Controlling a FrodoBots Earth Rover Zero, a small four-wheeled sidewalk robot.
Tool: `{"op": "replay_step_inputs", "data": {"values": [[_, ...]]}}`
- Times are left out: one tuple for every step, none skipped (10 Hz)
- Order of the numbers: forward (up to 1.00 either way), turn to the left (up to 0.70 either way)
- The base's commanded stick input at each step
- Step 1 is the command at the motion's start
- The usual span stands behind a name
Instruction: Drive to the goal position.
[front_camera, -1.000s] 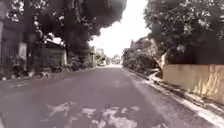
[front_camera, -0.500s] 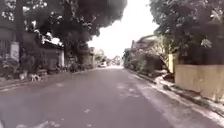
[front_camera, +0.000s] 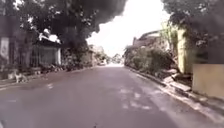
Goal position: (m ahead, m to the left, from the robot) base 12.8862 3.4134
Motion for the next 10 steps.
{"op": "replay_step_inputs", "data": {"values": [[1.0,0.0],[1.0,0.0],[1.0,0.0],[1.0,0.0],[1.0,0.0],[1.0,0.0],[1.0,0.0],[1.0,0.0],[1.0,0.0],[1.0,0.0]]}}
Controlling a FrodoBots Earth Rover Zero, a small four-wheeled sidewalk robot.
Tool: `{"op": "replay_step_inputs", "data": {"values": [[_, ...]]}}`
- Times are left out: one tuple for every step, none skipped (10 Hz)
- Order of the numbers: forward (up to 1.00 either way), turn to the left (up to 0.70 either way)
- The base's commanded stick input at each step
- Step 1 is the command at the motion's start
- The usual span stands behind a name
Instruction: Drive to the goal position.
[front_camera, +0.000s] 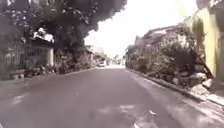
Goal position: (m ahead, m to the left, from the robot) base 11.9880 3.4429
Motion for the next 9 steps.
{"op": "replay_step_inputs", "data": {"values": [[1.0,0.0],[1.0,0.0],[1.0,0.0],[1.0,0.0],[1.0,0.0],[1.0,0.0],[1.0,0.0],[1.0,0.0],[1.0,0.0]]}}
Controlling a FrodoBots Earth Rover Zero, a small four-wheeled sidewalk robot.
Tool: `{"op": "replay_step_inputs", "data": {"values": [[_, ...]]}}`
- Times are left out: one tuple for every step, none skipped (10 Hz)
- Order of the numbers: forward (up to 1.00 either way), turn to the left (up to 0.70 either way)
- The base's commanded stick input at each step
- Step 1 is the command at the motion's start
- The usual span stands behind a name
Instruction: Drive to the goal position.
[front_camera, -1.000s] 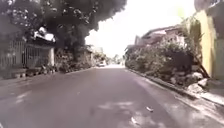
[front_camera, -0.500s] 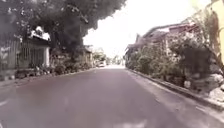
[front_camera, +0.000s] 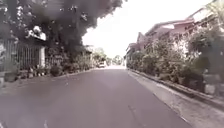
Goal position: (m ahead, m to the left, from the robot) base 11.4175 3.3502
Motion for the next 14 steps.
{"op": "replay_step_inputs", "data": {"values": [[1.0,0.0],[1.0,0.0],[1.0,0.0],[1.0,0.0],[1.0,-0.06],[1.0,-0.39],[1.0,-0.4],[1.0,-0.37],[1.0,0.0],[1.0,0.0],[1.0,0.0],[1.0,0.0],[1.0,0.0],[1.0,0.0]]}}
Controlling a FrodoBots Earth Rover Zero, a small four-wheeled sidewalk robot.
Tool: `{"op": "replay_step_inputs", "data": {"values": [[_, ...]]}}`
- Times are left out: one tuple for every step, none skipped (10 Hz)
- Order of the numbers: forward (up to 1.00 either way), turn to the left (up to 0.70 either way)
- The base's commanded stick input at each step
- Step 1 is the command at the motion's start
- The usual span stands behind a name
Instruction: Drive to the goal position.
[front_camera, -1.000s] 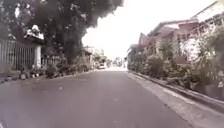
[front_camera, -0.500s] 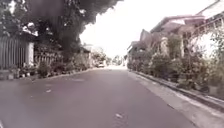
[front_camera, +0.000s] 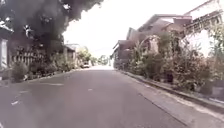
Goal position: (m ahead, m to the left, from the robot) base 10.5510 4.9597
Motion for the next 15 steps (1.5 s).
{"op": "replay_step_inputs", "data": {"values": [[1.0,0.0],[1.0,0.0],[1.0,0.0],[1.0,0.0],[1.0,0.0],[1.0,0.0],[1.0,0.0],[1.0,0.0],[1.0,0.0],[1.0,0.0],[1.0,0.0],[1.0,0.0],[1.0,0.0],[1.0,0.0],[1.0,0.0]]}}
